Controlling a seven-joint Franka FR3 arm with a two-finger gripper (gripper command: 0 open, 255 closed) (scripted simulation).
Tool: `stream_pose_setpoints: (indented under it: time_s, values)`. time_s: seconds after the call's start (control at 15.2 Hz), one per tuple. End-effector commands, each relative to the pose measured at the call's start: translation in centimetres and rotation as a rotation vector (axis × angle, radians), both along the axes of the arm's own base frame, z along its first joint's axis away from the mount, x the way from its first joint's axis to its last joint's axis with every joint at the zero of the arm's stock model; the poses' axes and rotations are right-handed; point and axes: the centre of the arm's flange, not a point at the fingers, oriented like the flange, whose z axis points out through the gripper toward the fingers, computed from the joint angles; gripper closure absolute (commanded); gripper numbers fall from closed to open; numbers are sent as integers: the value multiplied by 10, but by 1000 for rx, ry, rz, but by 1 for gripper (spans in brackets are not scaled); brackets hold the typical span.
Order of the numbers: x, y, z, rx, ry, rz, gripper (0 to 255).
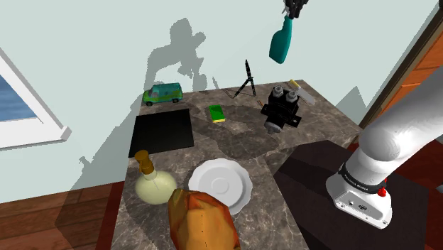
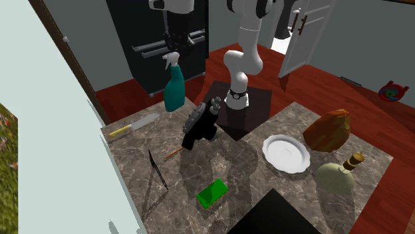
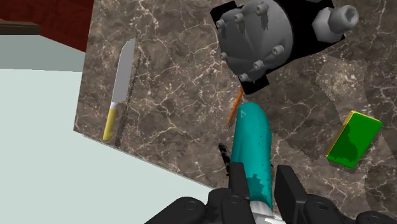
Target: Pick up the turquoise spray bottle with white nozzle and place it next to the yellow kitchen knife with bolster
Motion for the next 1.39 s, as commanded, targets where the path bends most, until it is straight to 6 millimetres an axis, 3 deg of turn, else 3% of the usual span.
stream_pose_setpoints:
  time_s: [0.0, 0.92, 0.99, 1.32]
  values:
    - [2, -26, 3, -1, 0, 1, 255]
    - [4, -211, 4, -1, 0, 1, 255]
    - [4, -219, 4, -1, 0, 1, 255]
    - [4, -219, -22, -1, 0, 1, 255]
